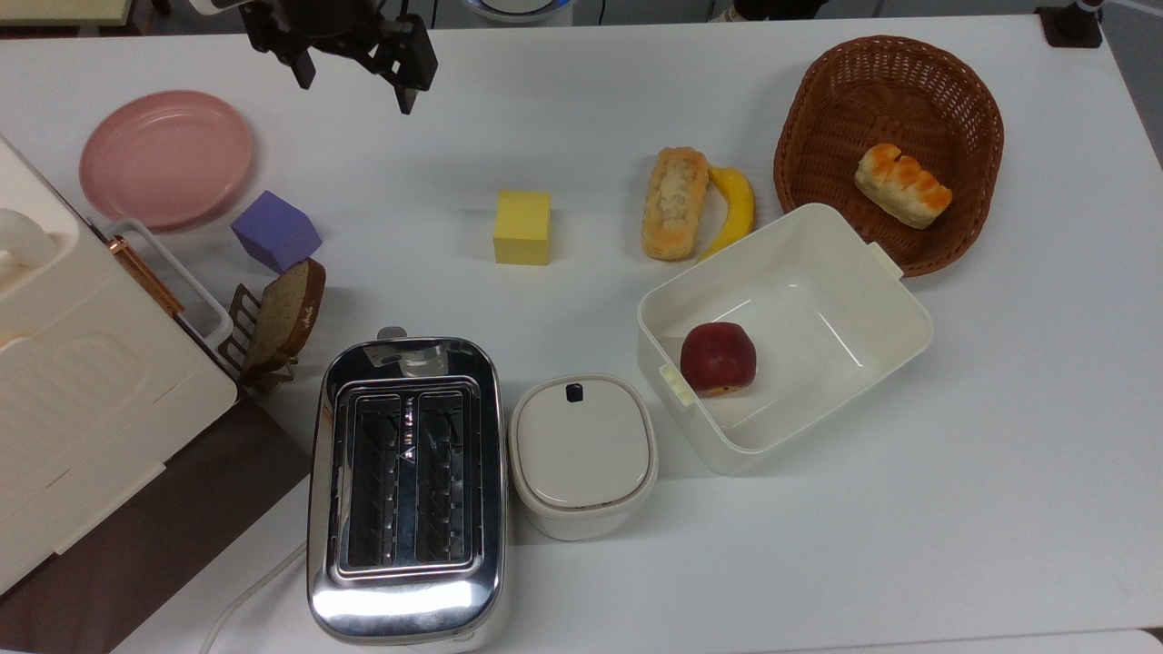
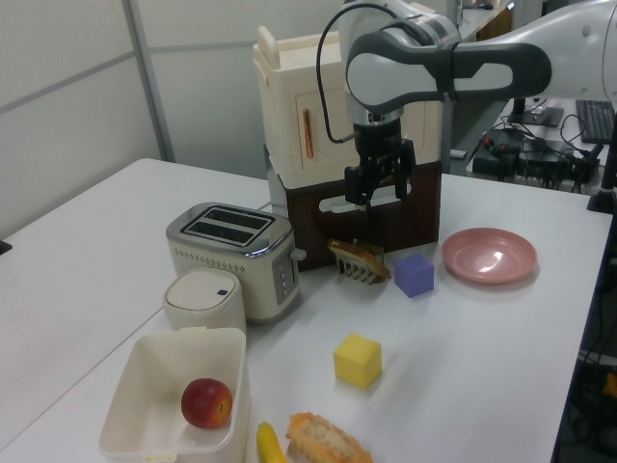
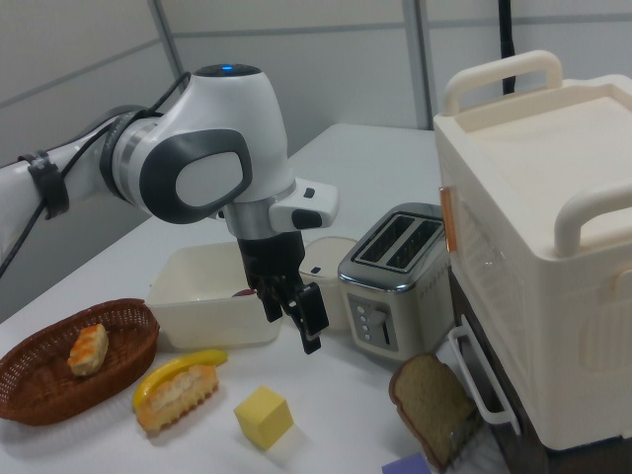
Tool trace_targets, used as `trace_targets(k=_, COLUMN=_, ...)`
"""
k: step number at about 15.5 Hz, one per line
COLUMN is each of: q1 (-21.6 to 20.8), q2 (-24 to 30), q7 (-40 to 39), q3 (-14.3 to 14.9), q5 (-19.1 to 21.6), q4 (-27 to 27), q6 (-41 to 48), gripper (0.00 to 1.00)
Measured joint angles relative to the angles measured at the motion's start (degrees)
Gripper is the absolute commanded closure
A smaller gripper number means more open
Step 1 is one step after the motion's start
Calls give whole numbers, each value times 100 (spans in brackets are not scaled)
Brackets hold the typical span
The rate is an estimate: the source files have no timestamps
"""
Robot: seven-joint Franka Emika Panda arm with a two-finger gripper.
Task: Put the bread in the basket
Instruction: 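Move the gripper over the long bread roll and grasp it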
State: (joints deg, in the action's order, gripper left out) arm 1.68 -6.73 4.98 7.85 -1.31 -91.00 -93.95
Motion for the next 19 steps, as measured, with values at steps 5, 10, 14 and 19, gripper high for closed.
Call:
trace_targets(k=5, q1=-151, q2=-209, q7=-4, q3=-24, q5=-48, q4=-14, q6=0, gripper=0)
trace_targets(k=10, q1=-807, q2=-296, q7=416, q3=-18, q5=-67, q4=-10, q6=0, gripper=0)
trace_targets(k=14, q1=-1610, q2=-304, q7=1170, q3=-13, q5=-54, q4=-81, q6=3, gripper=0)
trace_targets(k=19, q1=-2570, q2=-361, q7=2285, q3=-17, q5=33, q4=-496, q6=-26, gripper=0)
